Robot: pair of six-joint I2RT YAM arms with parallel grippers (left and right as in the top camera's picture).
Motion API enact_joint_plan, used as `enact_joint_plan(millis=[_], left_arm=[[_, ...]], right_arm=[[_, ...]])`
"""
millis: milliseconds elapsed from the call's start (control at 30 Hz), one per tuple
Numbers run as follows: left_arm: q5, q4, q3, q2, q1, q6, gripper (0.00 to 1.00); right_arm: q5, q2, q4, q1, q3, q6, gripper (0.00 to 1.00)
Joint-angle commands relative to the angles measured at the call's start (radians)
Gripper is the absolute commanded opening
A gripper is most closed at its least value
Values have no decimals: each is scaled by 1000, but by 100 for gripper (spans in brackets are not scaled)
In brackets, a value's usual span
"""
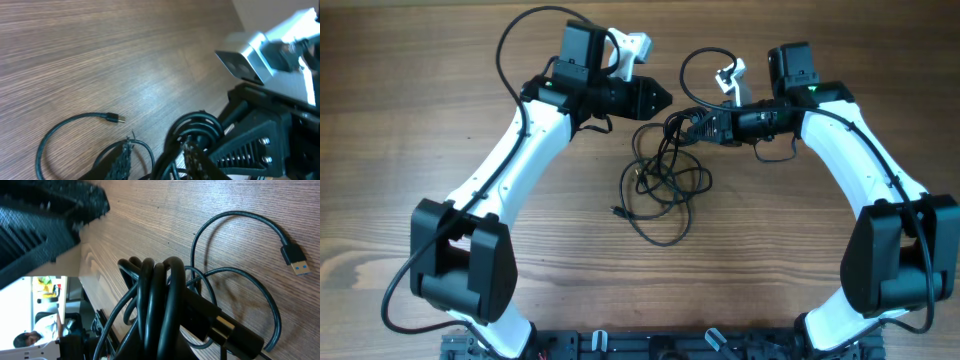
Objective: Untangle cables
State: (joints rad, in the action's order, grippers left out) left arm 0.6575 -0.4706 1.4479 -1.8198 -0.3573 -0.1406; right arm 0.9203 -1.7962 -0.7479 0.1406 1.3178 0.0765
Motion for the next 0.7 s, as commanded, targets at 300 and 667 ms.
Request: enact_joint_plan(millis=[300,667], left_arm=[[-185,-65,-5,-6,-96,123,27],[-187,-66,-8,-38,-118,134,16]], right_arm=[[51,20,-4,2,15,-24,4],[70,20,-9,3,15,-31,4]])
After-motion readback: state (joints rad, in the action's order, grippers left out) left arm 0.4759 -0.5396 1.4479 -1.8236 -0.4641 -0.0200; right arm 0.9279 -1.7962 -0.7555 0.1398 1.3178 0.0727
